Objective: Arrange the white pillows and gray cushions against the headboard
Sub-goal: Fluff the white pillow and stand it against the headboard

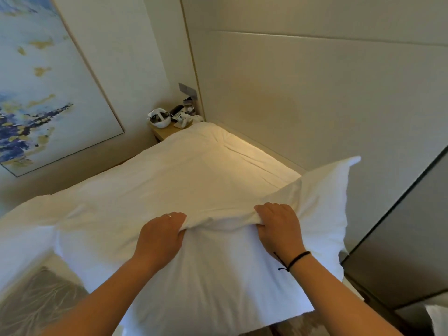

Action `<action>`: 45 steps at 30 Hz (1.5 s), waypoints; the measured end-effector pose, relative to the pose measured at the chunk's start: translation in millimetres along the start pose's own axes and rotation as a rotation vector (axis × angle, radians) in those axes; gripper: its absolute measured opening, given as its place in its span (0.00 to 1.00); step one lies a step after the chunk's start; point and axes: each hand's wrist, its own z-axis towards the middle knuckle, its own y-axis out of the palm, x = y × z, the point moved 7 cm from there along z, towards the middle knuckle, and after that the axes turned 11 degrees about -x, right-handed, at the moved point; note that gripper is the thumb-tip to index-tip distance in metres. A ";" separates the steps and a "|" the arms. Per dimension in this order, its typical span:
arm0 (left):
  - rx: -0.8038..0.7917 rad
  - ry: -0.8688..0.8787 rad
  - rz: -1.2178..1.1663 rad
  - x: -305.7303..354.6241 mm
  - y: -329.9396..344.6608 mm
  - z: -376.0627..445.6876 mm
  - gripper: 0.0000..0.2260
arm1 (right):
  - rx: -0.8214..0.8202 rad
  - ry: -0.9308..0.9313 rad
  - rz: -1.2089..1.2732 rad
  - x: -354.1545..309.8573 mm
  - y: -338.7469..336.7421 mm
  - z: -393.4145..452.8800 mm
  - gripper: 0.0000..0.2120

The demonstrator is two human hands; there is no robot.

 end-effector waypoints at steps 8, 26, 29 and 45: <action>0.011 0.044 0.019 2.9 -4.3 80.5 0.08 | -0.011 0.054 0.005 37.6 -7.5 39.8 0.15; -0.097 0.060 -0.083 -64.3 48.2 293.1 0.09 | -0.211 0.156 -0.052 96.3 54.0 230.5 0.09; -0.075 0.087 -0.085 -65.9 44.2 329.6 0.09 | -0.178 0.177 -0.049 107.2 48.9 253.6 0.07; 0.127 0.124 -0.119 -12.2 11.8 652.6 0.10 | -0.155 0.309 -0.081 250.1 37.2 463.7 0.03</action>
